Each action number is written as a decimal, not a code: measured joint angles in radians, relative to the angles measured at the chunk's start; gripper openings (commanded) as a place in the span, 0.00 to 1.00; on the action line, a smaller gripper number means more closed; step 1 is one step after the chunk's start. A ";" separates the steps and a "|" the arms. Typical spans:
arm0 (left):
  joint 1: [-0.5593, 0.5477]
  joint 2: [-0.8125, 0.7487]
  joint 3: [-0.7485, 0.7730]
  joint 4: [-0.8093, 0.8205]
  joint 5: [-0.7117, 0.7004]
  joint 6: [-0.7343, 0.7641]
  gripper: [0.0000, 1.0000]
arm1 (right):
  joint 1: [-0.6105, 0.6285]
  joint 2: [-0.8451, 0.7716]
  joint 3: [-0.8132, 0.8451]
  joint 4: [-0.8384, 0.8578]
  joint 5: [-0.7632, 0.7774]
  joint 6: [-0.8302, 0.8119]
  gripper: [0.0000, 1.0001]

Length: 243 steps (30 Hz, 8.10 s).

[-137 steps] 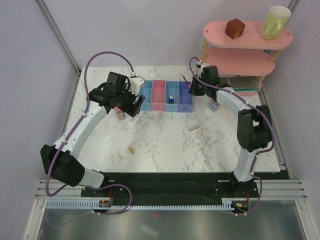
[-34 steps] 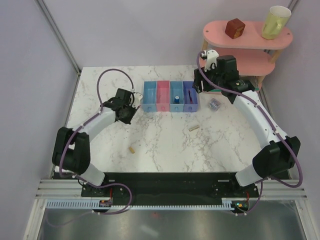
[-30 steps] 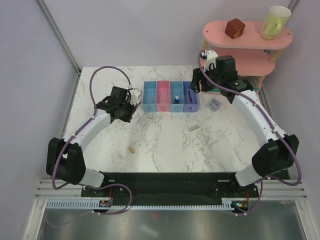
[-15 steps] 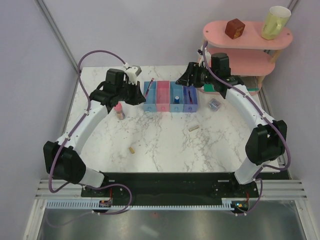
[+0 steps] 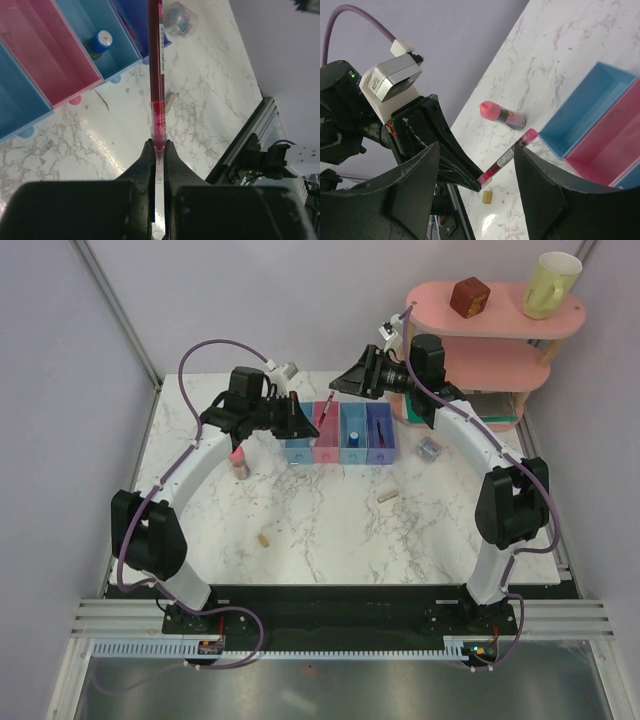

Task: Sort the stationery into containers
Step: Place the pen in the storage box, then move the storage box to the center of the board.

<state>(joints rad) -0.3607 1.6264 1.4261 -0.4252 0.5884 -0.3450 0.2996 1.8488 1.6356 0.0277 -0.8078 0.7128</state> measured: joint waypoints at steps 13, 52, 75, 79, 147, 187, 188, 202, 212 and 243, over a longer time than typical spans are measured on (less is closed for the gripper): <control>-0.002 0.001 0.025 0.076 0.107 -0.092 0.02 | 0.025 0.025 0.006 0.084 -0.034 0.051 0.67; -0.002 0.000 0.073 0.114 0.129 -0.093 0.20 | 0.044 -0.012 0.003 0.034 0.090 -0.094 0.17; -0.007 -0.061 0.035 0.008 -0.007 0.089 1.00 | 0.049 0.034 0.094 -0.220 0.332 -0.378 0.00; -0.007 -0.116 -0.029 -0.029 -0.130 0.196 1.00 | 0.030 0.084 0.137 -0.299 0.460 -0.502 0.00; -0.008 0.224 0.050 0.053 -0.658 0.563 1.00 | 0.083 0.115 -0.100 -0.303 0.732 -0.806 0.48; -0.085 0.235 -0.157 0.143 -0.740 0.679 1.00 | 0.169 0.075 -0.293 -0.272 0.721 -0.793 0.44; -0.086 0.231 -0.160 0.143 -0.741 0.681 1.00 | 0.172 0.067 -0.301 -0.271 0.721 -0.791 0.44; -0.086 0.230 -0.146 0.155 -0.803 0.746 1.00 | 0.203 -0.032 -0.402 -0.275 0.716 -0.751 0.43; -0.086 0.328 -0.071 0.220 -0.858 0.800 1.00 | 0.228 -0.061 -0.434 -0.279 0.715 -0.732 0.43; -0.130 -0.102 -0.047 0.036 -0.820 0.818 1.00 | 0.107 -0.304 -0.346 -0.438 0.734 -1.131 0.98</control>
<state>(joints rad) -0.4911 1.5246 1.3788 -0.3889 -0.2314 0.4732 0.4065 1.5444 1.2896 -0.4103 -0.0738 -0.4187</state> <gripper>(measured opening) 0.995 0.981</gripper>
